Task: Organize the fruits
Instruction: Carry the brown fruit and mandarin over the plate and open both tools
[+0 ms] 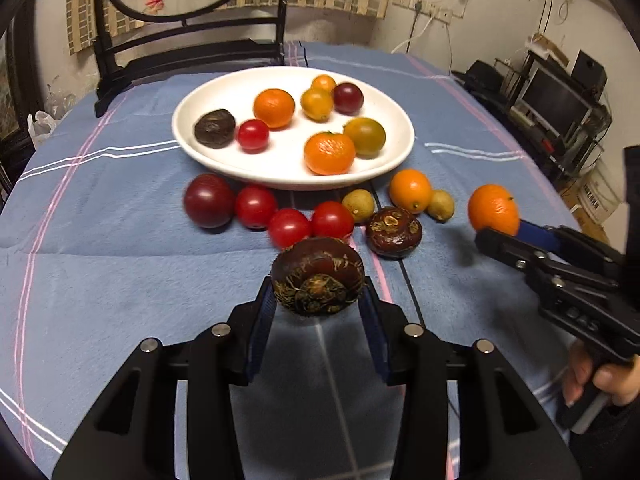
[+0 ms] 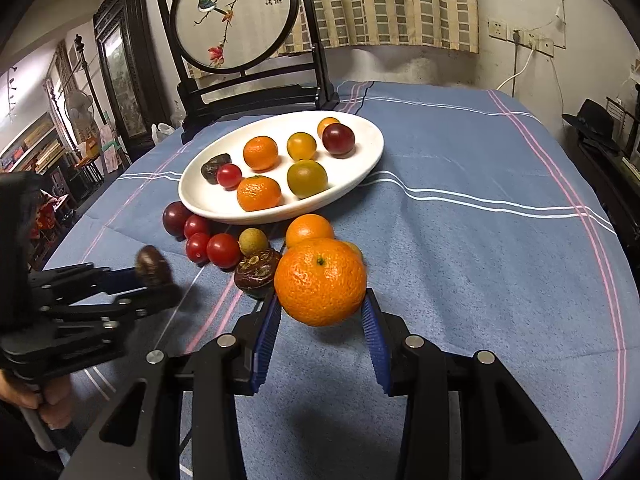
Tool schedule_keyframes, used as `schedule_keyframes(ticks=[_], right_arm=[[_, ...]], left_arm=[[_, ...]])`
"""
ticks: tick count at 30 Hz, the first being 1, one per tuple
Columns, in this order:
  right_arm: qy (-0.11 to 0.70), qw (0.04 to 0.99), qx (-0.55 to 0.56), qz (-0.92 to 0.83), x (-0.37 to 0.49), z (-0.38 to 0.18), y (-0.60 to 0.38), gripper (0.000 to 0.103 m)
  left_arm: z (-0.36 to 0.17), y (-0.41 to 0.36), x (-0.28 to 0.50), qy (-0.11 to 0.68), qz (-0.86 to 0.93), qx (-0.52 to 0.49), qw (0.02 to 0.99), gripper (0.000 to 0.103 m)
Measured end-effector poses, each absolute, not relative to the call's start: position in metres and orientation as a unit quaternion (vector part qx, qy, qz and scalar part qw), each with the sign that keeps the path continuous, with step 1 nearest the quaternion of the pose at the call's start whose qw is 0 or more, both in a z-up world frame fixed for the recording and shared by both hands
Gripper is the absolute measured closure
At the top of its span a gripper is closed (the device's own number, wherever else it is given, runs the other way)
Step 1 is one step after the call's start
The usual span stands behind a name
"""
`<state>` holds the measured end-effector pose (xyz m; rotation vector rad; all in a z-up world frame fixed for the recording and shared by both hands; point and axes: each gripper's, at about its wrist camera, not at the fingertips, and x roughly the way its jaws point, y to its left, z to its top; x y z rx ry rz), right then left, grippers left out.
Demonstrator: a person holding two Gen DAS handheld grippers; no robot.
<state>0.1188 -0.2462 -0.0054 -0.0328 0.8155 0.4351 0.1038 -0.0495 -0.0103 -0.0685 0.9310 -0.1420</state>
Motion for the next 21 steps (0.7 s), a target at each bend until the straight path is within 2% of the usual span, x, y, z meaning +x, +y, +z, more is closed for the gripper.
schedule_keyframes(ticks=[9,16,21], right_arm=[[0.351,0.906,-0.043,0.232,0.112,0.034,-0.218,0.061],[0.326,0.909,-0.075,0.249,0.151,0.064,-0.171,0.061],[0.347,0.902,-0.066,0.249,0.197,0.053,-0.145,0.061]], left_arm=[[0.029,-0.010,0.111,0.409,-0.070,-0.028,0.909,0.062],[0.056,0.003,0.170,0.381,-0.075,-0.042,0.921,0.061],[0.046,0.011,0.229,0.397,-0.057,-0.055,0.914,0.061]])
